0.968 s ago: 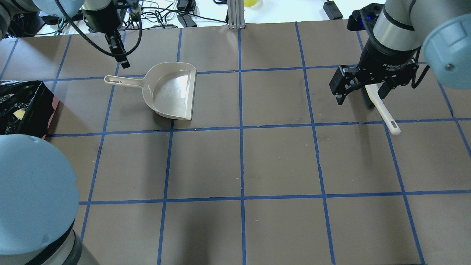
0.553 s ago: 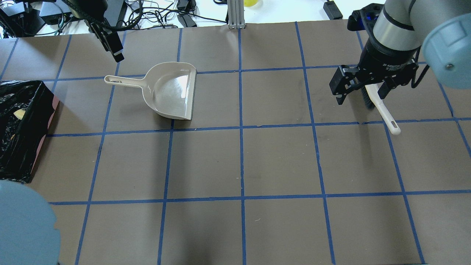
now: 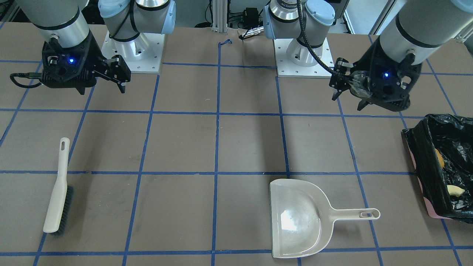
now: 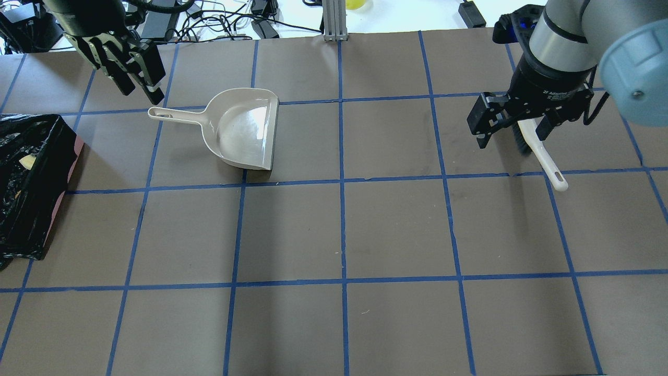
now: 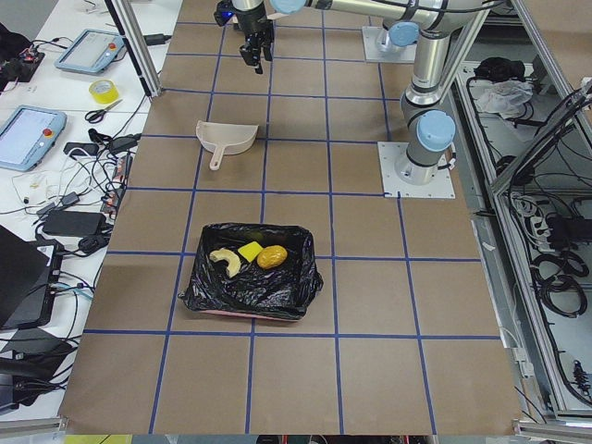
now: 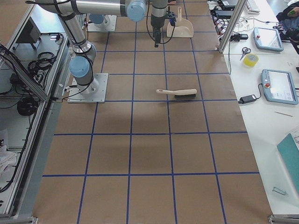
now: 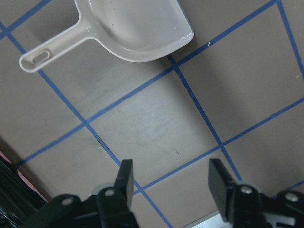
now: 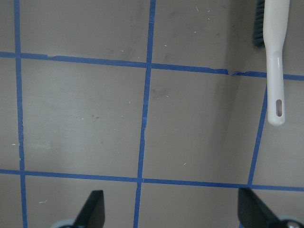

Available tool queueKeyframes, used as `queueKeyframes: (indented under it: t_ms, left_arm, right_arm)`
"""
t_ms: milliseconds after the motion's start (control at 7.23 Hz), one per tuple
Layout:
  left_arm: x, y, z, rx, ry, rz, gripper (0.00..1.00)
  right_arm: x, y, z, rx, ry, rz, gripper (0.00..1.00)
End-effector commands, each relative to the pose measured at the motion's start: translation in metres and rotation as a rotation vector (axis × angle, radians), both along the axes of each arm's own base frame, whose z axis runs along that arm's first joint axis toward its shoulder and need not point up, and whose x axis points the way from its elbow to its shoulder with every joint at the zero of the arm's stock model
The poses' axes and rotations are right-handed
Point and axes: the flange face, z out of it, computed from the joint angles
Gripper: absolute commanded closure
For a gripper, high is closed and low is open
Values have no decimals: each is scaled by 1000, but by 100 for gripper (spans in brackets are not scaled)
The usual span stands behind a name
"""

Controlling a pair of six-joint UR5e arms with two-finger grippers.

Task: Sweep and dump trash into bin

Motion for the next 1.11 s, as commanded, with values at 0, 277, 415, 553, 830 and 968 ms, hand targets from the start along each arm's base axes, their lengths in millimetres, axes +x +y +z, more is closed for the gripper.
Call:
queueKeyframes:
  t_ms: [0, 277, 415, 553, 830, 968]
  left_arm:
    - [-11, 52, -27, -24, 46, 40, 37]
    - [-11, 62, -47, -93, 29, 101, 21]
    - [-12, 59, -44, -98, 15, 224, 12]
    - [-12, 64, -36, -120, 6, 294, 6]
    - [-10, 71, -28, -145, -27, 410, 0]
    - [-10, 71, -26, -151, -34, 504, 0]
  right_arm:
    - [0, 0, 0, -1, 0, 0, 0]
    - [0, 0, 0, 1, 0, 0, 0]
    - [0, 1, 1, -1, 0, 0, 0]
    - [0, 1, 2, -4, 0, 0, 0]
    - [0, 2, 1, -2, 0, 0, 0]
    - [0, 2, 1, -2, 0, 0, 0]
